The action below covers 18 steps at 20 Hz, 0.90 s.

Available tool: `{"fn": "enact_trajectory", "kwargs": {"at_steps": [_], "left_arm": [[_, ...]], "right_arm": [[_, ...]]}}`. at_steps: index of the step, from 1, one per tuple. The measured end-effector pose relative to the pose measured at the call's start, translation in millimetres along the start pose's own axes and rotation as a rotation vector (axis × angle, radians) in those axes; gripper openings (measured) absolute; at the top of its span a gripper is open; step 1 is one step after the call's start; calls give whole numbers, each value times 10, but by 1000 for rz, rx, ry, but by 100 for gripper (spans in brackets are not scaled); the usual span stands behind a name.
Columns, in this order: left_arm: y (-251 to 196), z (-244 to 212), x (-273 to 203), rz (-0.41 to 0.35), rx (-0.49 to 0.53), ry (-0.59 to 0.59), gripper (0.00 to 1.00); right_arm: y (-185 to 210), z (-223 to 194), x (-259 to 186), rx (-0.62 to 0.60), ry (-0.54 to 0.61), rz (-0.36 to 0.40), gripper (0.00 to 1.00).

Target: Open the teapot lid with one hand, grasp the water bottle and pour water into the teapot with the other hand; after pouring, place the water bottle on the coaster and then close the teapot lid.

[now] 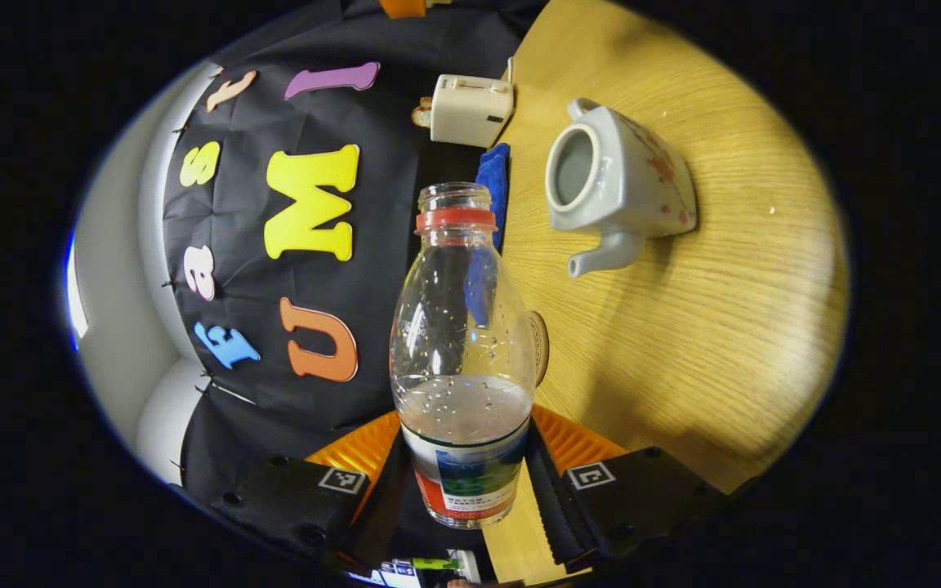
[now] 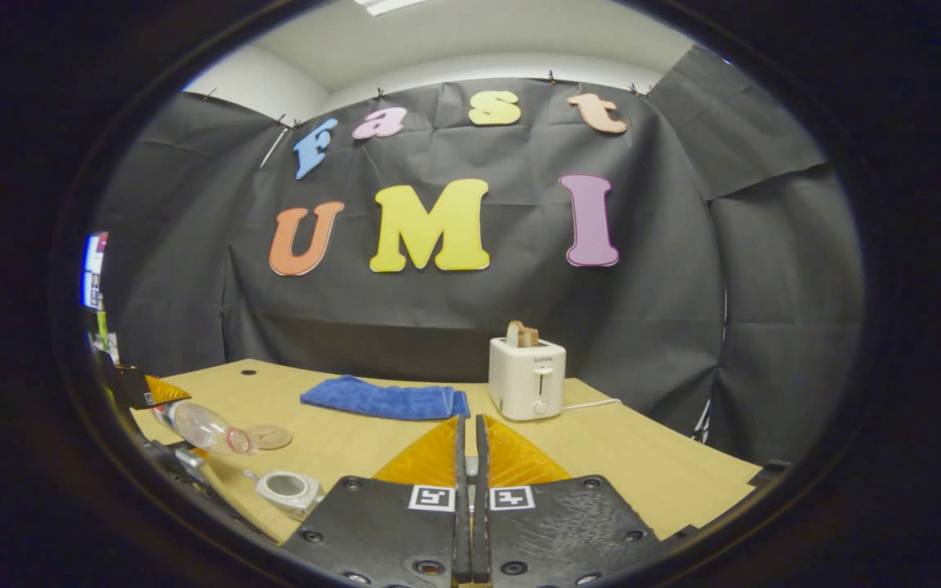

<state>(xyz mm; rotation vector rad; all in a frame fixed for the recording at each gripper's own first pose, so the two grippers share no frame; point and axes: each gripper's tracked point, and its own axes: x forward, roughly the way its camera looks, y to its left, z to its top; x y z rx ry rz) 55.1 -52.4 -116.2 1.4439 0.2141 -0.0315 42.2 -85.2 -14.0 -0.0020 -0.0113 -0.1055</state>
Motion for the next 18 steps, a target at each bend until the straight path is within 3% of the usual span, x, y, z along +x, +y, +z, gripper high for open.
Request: {"fn": "enact_trajectory", "kwargs": {"at_steps": [11, 18], "left_arm": [[124, 23, -86, 18, 299, 40, 74], [192, 28, -90, 17, 370, 51, 74]], "right_arm": [[-35, -3, 9, -3, -1, -9, 1], [-65, 33, 1, 3, -8, -10, 1]]}}
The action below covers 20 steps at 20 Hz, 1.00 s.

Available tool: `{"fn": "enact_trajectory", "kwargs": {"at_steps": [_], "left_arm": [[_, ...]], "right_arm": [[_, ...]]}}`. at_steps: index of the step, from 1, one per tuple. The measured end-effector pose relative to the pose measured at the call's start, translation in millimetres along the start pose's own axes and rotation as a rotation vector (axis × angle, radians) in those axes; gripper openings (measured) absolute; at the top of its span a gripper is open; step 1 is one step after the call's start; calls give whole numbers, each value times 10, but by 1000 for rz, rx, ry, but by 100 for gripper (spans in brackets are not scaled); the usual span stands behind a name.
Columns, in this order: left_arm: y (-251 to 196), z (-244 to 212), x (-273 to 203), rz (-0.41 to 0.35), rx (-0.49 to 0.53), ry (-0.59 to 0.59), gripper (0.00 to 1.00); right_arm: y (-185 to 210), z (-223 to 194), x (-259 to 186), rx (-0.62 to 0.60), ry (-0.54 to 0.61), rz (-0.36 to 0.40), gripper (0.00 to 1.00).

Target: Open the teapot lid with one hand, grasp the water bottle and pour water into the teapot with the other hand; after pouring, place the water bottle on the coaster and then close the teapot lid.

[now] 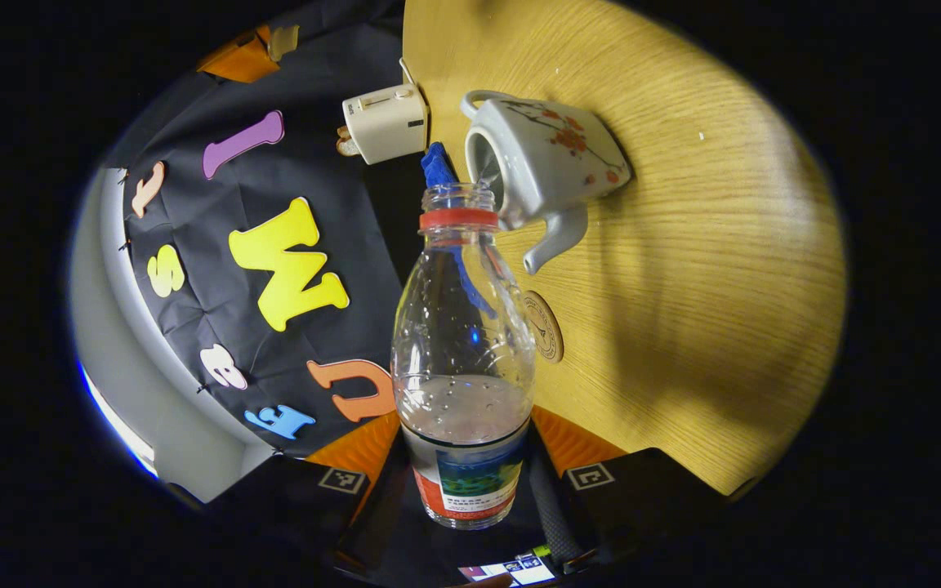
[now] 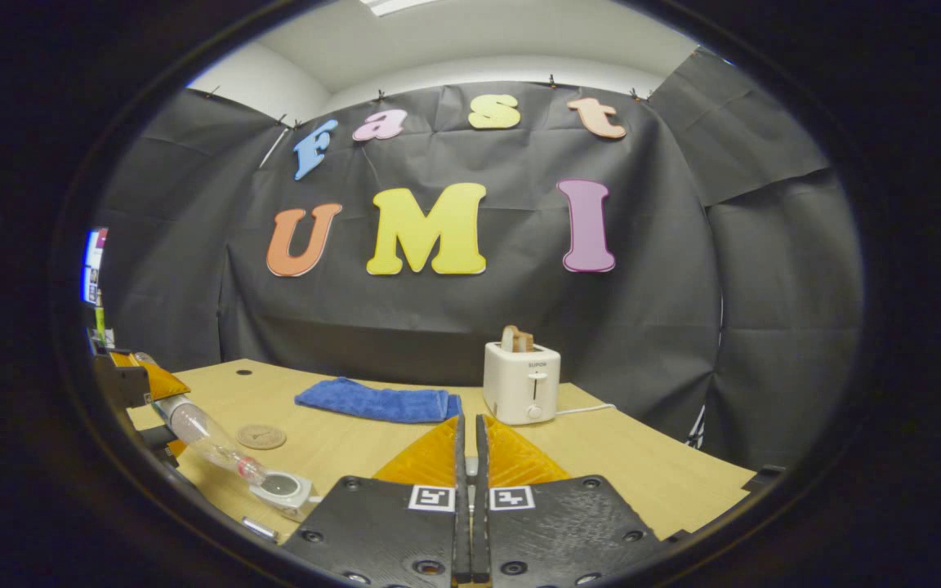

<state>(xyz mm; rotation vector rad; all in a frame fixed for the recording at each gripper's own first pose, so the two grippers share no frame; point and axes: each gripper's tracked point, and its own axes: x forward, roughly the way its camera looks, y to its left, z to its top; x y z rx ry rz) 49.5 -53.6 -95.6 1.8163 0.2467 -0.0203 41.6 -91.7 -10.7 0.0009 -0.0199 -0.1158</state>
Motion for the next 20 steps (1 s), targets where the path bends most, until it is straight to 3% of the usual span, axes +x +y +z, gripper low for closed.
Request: {"fn": "enact_trajectory", "kwargs": {"at_steps": [20], "left_arm": [[195, 38, -41, 43, 164, 28, 74]], "right_arm": [[-68, 29, -7, 10, 1, -2, 1]]}}
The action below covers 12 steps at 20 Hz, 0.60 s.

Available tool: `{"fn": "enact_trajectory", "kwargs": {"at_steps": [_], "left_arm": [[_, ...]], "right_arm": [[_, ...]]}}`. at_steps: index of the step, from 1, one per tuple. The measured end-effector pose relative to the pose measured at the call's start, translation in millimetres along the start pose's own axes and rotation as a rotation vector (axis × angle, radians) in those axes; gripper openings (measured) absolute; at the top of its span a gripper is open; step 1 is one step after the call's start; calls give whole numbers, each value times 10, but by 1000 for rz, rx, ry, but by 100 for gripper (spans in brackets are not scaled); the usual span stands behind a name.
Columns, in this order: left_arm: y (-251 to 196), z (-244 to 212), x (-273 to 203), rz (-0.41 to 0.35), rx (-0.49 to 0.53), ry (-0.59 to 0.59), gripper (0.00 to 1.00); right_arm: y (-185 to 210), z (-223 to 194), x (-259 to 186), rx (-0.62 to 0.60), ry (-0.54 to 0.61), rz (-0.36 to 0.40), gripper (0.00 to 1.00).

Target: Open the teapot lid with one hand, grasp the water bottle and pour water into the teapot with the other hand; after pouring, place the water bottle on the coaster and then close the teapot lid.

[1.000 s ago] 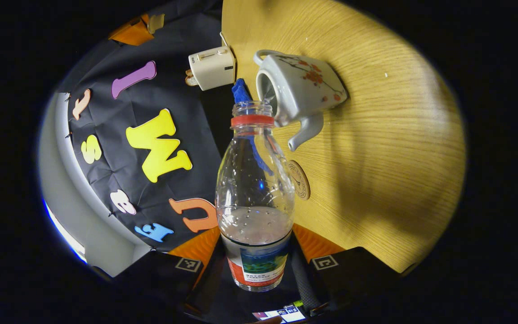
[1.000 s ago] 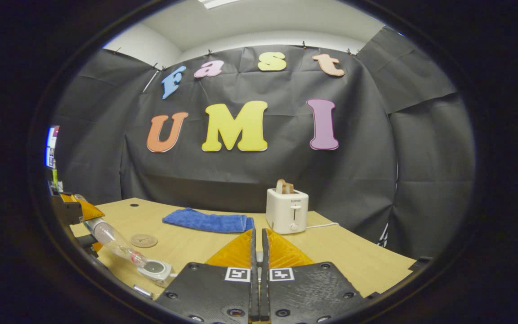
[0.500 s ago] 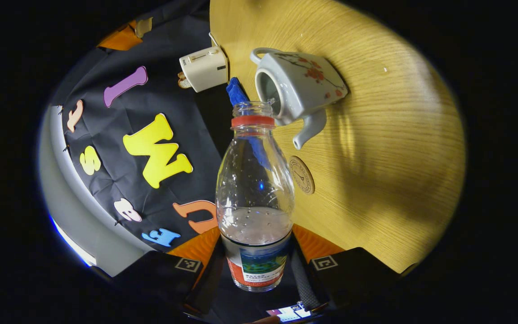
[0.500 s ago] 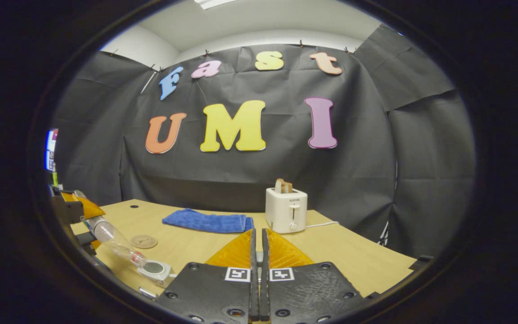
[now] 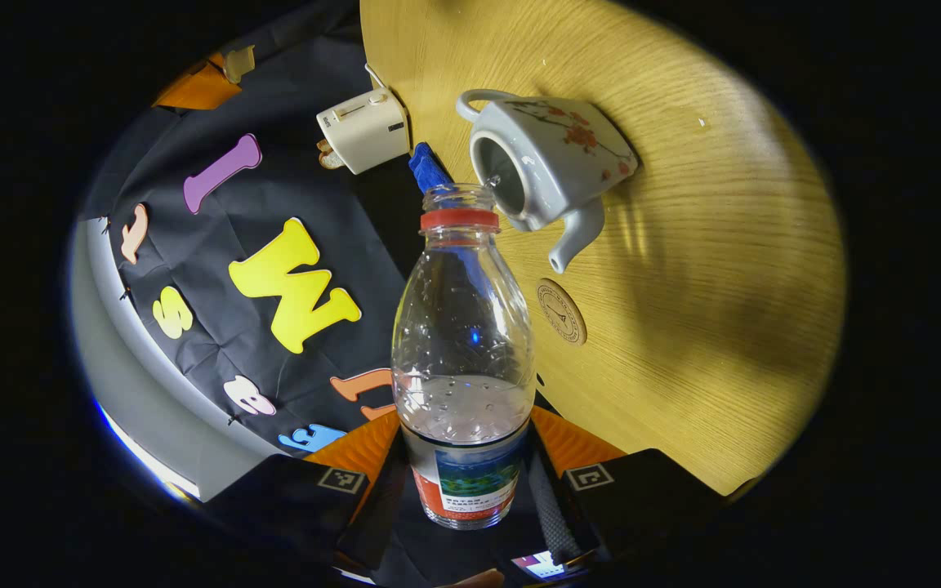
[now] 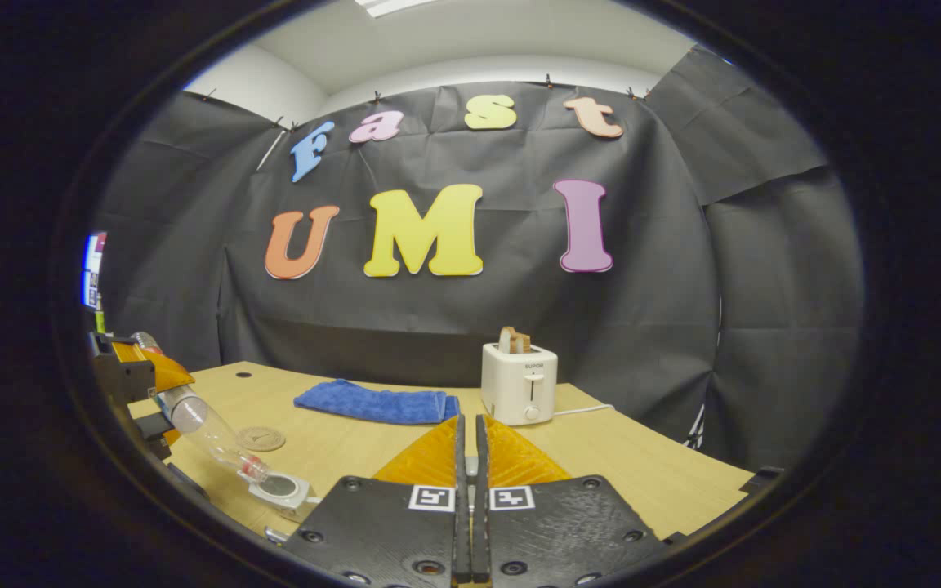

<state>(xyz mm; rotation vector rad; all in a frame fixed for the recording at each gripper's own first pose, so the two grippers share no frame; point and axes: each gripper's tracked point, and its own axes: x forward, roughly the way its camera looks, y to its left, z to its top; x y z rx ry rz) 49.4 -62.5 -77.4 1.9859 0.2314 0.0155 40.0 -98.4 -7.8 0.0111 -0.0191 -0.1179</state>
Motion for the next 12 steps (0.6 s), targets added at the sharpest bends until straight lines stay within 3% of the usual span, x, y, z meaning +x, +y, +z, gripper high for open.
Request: {"fn": "enact_trajectory", "kwargs": {"at_steps": [1, 2, 12], "left_arm": [[10, 4, 3, 2, 5, -3, 79], [13, 8, 11, 1, 11, -2, 74], [52, 16, -13, 15, 41, 10, 75]], "right_arm": [[-2, 5, -2, 5, -1, -1, 1], [-6, 10, -2, 7, 0, -2, 1], [-44, 5, 13, 13, 5, -2, 1]]}}
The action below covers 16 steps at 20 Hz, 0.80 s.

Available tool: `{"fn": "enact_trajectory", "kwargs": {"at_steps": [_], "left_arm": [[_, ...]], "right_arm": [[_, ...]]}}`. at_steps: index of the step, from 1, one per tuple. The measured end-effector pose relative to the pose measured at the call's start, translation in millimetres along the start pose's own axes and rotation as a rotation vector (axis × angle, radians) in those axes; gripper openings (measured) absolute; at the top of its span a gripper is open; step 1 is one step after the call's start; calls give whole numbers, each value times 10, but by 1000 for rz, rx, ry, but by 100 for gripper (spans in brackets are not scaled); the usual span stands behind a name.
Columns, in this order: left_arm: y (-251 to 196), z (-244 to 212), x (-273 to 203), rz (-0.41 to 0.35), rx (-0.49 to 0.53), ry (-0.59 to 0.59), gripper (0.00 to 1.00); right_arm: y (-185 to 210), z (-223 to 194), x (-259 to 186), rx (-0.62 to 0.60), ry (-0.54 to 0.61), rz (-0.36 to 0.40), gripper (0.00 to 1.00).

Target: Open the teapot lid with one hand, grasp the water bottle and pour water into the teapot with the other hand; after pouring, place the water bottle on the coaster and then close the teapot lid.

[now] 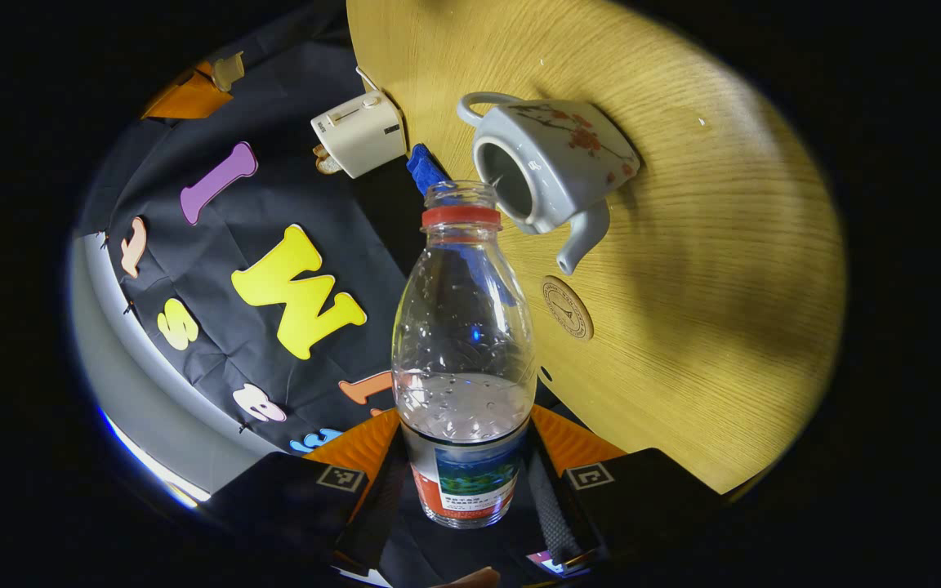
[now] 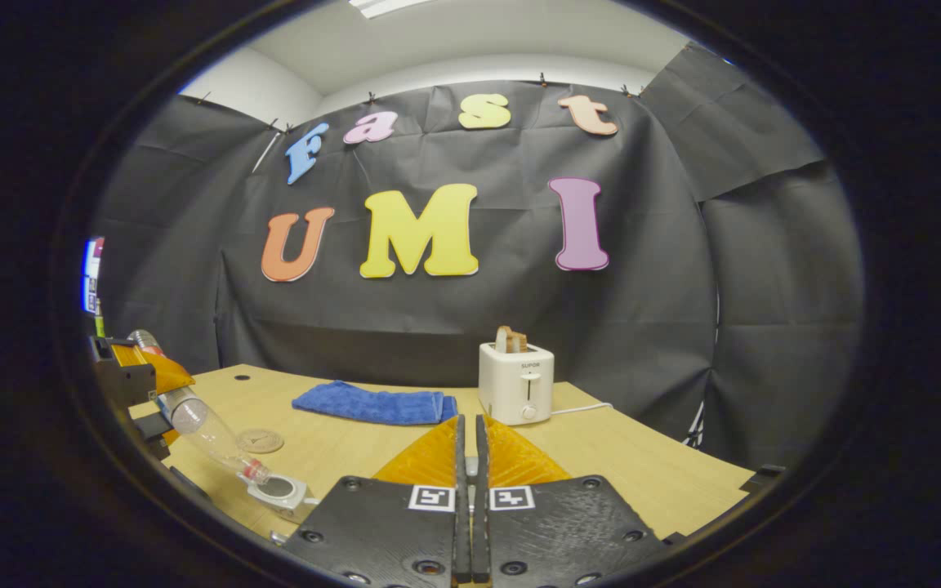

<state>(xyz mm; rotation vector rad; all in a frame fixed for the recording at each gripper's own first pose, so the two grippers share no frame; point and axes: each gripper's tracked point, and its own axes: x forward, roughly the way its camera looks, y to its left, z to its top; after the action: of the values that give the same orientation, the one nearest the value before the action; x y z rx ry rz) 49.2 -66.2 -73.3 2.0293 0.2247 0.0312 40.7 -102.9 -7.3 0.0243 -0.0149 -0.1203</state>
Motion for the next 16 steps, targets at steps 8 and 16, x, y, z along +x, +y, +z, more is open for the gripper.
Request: {"fn": "enact_trajectory", "kwargs": {"at_steps": [8, 16], "left_arm": [[36, 4, -13, 9, 29, 16, 75], [24, 18, -43, 20, 29, 23, 74]], "right_arm": [[-8, -19, 9, 5, 5, 2, 2], [-30, -36, 27, 5, 12, -2, 2]]}}
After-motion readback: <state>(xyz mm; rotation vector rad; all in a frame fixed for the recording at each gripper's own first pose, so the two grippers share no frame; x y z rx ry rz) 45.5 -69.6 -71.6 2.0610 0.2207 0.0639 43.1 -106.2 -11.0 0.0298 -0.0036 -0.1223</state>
